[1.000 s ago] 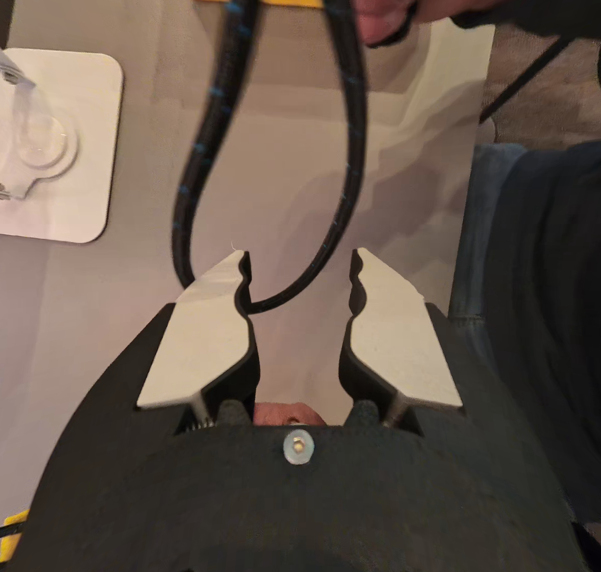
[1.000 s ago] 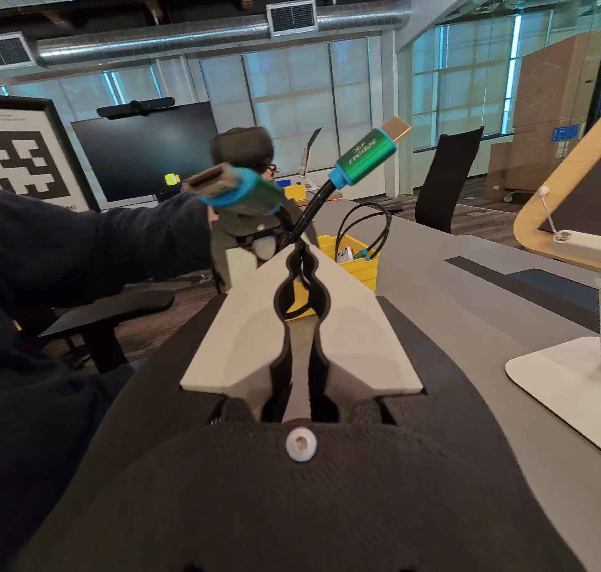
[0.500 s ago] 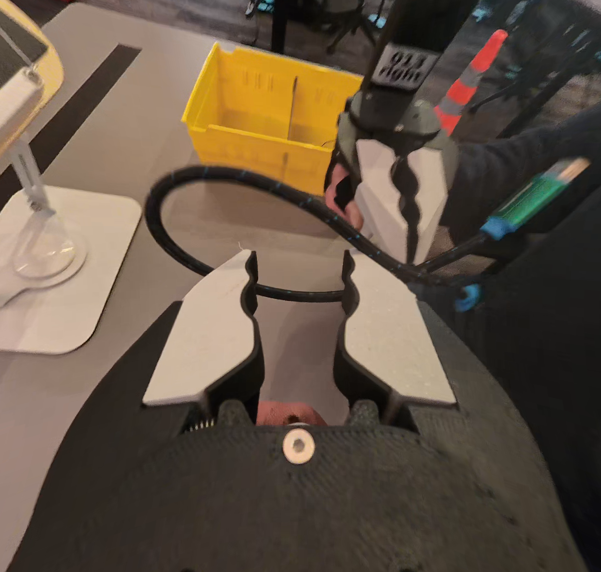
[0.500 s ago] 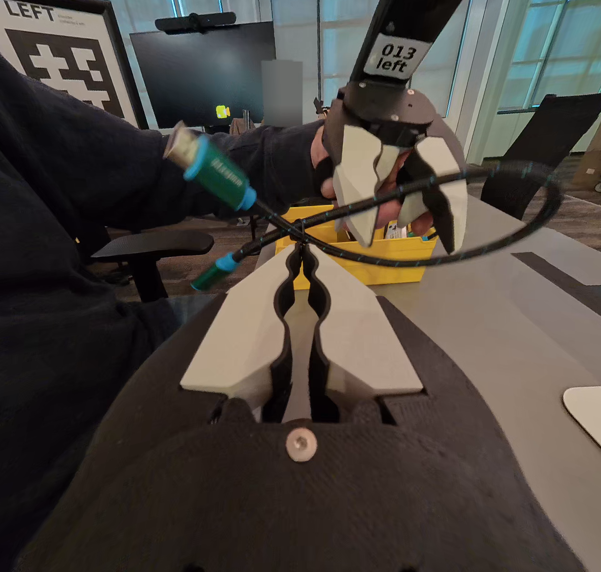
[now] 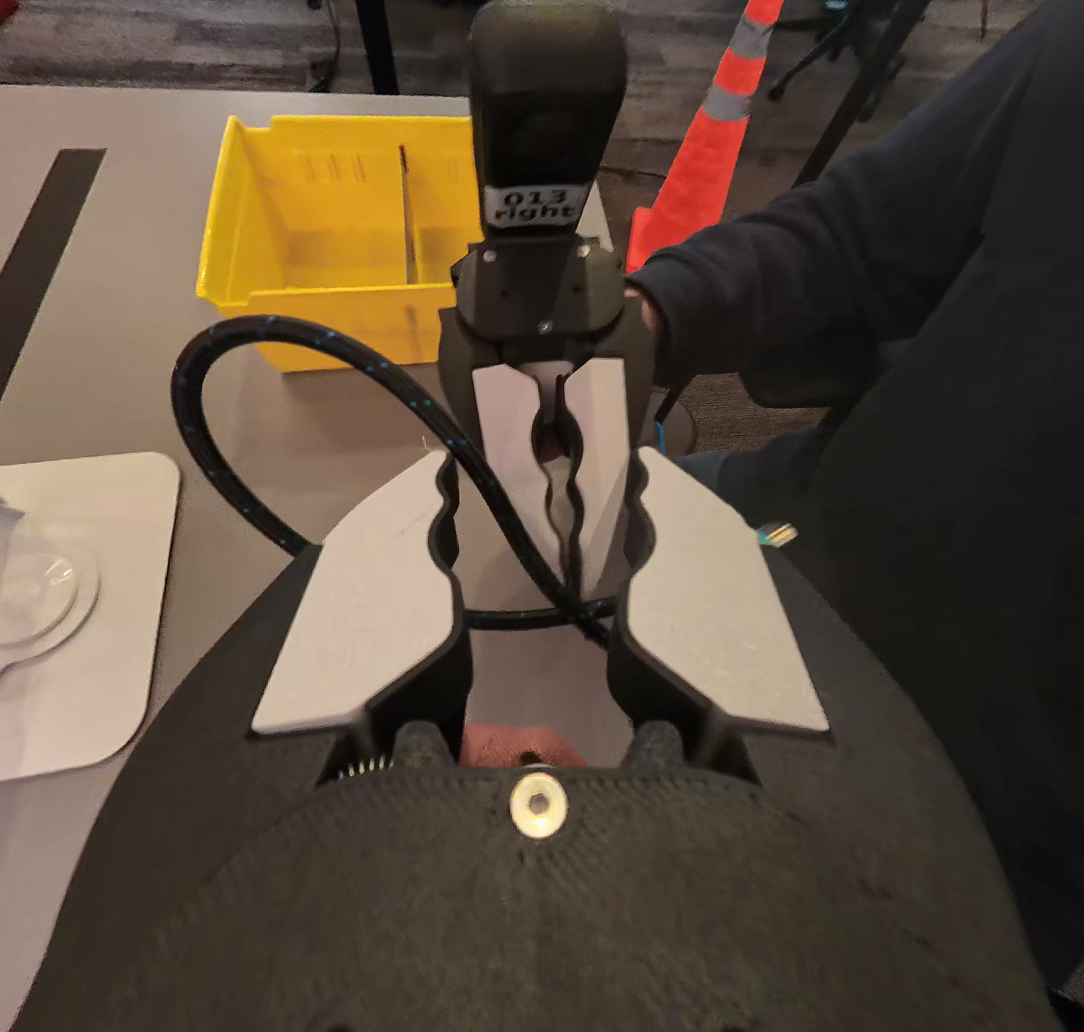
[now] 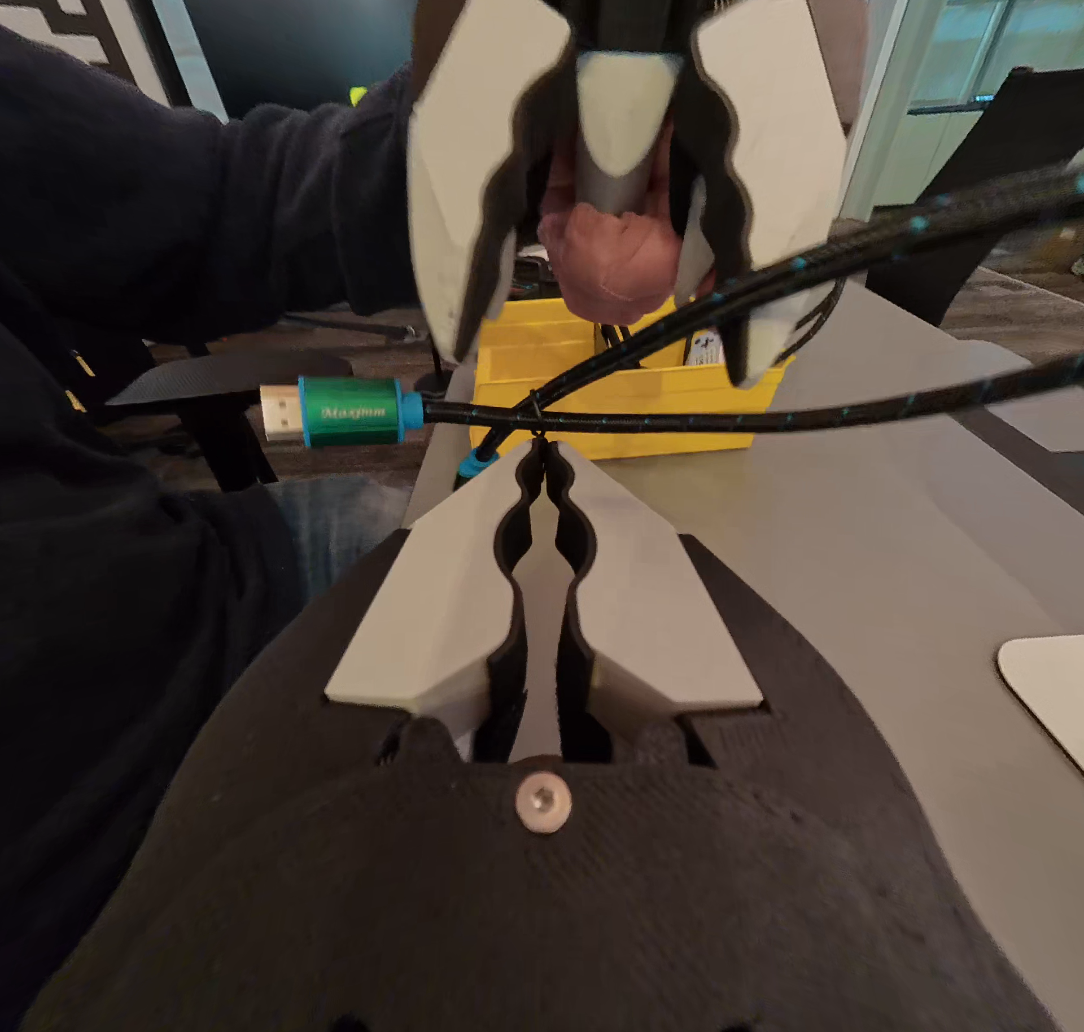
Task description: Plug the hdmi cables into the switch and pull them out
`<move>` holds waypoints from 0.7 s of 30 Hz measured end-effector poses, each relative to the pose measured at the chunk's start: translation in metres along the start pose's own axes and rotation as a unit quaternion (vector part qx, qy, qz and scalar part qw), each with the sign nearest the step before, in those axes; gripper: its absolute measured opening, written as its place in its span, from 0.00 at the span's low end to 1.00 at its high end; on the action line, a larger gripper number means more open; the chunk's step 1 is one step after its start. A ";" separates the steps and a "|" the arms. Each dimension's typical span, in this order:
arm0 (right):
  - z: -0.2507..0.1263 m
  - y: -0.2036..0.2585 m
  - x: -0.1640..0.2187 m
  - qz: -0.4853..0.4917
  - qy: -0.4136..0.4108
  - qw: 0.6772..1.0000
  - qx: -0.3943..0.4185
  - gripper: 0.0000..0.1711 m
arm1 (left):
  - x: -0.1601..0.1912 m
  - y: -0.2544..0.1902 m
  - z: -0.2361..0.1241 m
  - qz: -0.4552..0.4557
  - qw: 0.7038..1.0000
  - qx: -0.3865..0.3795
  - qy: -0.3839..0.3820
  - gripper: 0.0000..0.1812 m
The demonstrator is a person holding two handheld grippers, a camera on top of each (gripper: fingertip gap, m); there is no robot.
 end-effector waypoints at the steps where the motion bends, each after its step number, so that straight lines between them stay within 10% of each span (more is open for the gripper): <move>1: 0.000 -0.001 0.002 0.004 0.006 1.000 0.002 0.00 | -0.002 -0.003 0.001 0.007 1.000 0.006 -0.004 0.29; 13: -0.022 -0.023 0.006 0.082 -0.066 0.993 0.057 0.00 | 0.035 -0.085 0.042 0.133 0.970 0.085 0.186 0.25; 21: -0.024 -0.009 -0.012 0.071 -0.108 0.992 0.003 0.00 | 0.109 -0.041 0.045 0.094 0.954 -0.059 0.279 0.27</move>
Point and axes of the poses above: each gripper's, where its closed fingertips meet, z out along the fingers, x out of its underside, y = z × x across the jaws, the point moved 10 cm from there along -z, back along the fingers, and after that the axes turned 7 degrees about -y, right-handed, at the moved point
